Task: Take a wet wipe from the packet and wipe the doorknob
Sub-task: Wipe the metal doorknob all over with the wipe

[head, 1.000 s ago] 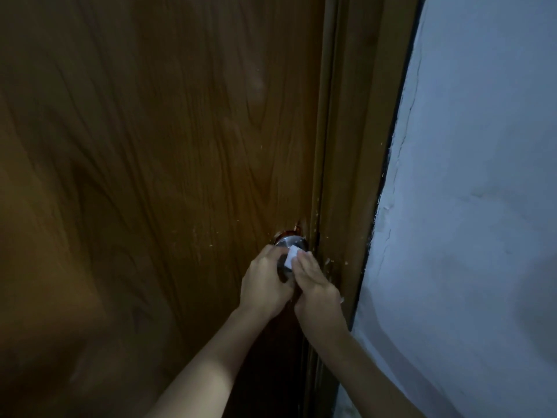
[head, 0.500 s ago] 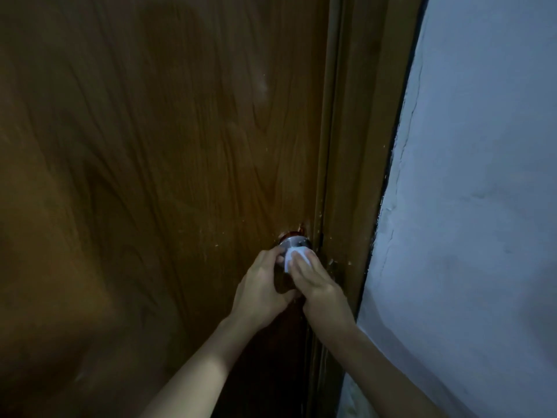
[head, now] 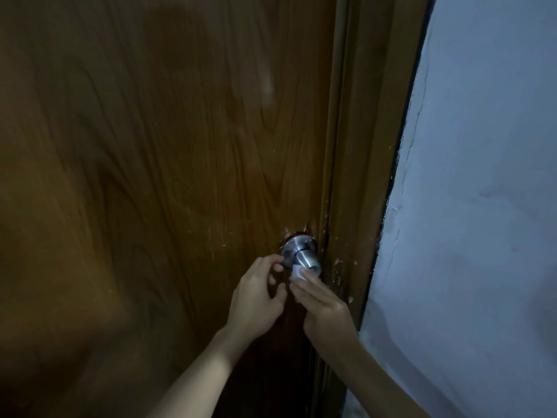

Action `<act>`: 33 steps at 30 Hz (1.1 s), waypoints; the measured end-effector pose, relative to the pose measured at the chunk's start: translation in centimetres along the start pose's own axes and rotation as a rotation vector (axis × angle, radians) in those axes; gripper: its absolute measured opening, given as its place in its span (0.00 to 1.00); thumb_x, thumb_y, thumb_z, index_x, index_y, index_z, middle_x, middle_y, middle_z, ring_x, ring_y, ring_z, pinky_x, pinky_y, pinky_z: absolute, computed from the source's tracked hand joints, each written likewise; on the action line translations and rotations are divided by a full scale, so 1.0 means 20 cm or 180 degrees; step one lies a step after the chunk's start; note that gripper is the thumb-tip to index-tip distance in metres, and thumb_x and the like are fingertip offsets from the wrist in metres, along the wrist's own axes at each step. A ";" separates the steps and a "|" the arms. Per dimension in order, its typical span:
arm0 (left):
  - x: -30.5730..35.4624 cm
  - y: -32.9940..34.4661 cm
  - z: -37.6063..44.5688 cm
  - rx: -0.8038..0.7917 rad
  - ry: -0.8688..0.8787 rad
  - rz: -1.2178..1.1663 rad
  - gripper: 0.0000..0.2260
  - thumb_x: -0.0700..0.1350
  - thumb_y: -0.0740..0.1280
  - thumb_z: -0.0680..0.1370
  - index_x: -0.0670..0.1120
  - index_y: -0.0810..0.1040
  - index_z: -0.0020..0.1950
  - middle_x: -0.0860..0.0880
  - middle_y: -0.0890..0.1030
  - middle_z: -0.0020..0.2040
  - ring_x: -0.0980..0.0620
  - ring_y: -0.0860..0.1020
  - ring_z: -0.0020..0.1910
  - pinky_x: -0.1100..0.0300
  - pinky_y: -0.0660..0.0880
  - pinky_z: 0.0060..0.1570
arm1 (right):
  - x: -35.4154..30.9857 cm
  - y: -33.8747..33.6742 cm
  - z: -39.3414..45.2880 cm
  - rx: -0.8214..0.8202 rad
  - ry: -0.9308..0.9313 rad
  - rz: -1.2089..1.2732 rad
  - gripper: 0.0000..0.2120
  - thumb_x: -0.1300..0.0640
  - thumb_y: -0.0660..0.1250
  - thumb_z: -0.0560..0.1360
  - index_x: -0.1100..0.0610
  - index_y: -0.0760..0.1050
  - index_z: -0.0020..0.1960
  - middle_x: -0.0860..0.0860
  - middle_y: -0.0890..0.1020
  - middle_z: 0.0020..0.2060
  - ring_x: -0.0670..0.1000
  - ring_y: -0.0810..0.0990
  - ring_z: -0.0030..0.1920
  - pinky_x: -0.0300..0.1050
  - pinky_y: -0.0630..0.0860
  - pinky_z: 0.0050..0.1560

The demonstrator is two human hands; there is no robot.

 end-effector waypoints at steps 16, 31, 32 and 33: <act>0.05 0.04 -0.10 0.0285 0.0474 -0.0276 0.14 0.48 0.63 0.76 0.54 0.73 0.61 0.62 0.74 0.56 0.67 0.71 0.59 0.73 0.70 0.55 | -0.07 -0.13 0.08 0.0262 0.2944 0.3354 0.08 0.67 0.62 0.73 0.59 0.79 0.43 0.54 0.81 0.42 0.51 0.80 0.44 0.44 0.76 0.43; 0.11 0.26 0.12 0.0075 0.1214 0.1496 0.25 0.38 0.74 0.66 0.44 0.76 0.62 0.46 0.81 0.59 0.51 0.78 0.59 0.57 0.74 0.58 | 0.11 -0.10 0.09 -0.0079 0.2516 0.2402 0.29 0.71 0.56 0.75 0.35 0.72 0.54 0.35 0.79 0.48 0.37 0.77 0.53 0.33 0.71 0.53; 0.09 0.26 0.11 0.0102 0.1186 0.1470 0.25 0.37 0.74 0.66 0.43 0.75 0.62 0.45 0.81 0.60 0.50 0.78 0.60 0.56 0.75 0.57 | 0.12 -0.10 0.08 -0.0064 0.2552 0.2370 0.29 0.71 0.56 0.75 0.36 0.73 0.54 0.37 0.80 0.47 0.36 0.78 0.51 0.33 0.71 0.52; 0.08 0.26 0.11 0.0167 0.1117 0.1376 0.24 0.38 0.73 0.67 0.42 0.74 0.63 0.44 0.80 0.60 0.49 0.78 0.60 0.55 0.76 0.57 | 0.13 -0.10 0.08 -0.0062 0.2576 0.2355 0.27 0.71 0.56 0.75 0.39 0.73 0.57 0.39 0.81 0.48 0.36 0.78 0.49 0.33 0.72 0.51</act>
Point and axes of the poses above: each hand's wrist, its own z-axis towards the middle knuckle, its own y-axis out of the palm, x = y × z, the point moved 4 cm from there along z, towards the middle knuckle
